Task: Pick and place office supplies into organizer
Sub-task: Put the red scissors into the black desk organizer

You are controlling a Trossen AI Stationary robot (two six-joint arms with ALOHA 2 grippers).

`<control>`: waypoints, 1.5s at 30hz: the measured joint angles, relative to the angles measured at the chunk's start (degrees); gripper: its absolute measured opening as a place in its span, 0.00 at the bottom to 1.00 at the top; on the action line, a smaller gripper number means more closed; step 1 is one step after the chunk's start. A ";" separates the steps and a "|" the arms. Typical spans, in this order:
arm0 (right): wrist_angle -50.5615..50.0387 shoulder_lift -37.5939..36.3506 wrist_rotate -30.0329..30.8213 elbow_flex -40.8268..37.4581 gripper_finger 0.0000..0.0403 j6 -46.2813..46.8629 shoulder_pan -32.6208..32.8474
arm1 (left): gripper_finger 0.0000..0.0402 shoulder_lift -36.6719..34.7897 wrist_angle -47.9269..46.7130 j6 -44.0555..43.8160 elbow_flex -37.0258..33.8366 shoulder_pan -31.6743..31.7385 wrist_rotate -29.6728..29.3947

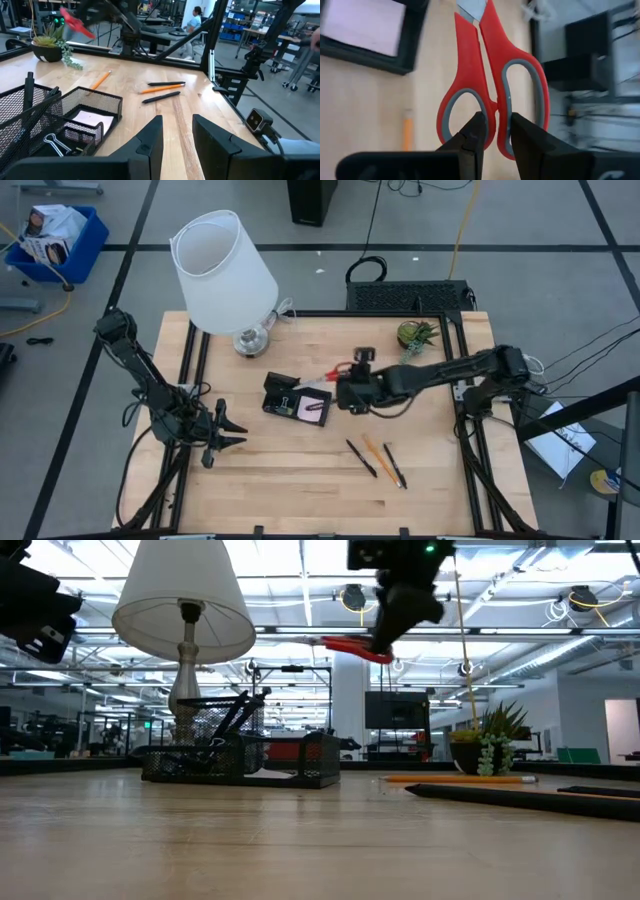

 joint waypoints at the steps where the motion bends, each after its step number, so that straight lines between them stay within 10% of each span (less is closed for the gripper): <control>1: -0.38 1.12 1.08 1.50 0.17 -2.22 -0.25 | 0.27 -0.01 -0.45 -0.14 0.00 0.00 0.00; 14: 18.54 12.99 31.95 5.81 0.17 -43.86 1.09 | 0.27 -0.01 -1.69 -3.26 0.00 0.00 0.02; 23: 39.74 12.86 31.90 5.69 0.19 -80.90 1.40 | 0.27 -0.01 -1.73 -4.19 0.00 0.00 0.07; 45: 60.34 19.27 21.39 5.43 0.19 -107.15 -1.93 | 0.27 -0.01 -3.42 -6.09 0.00 -0.02 0.20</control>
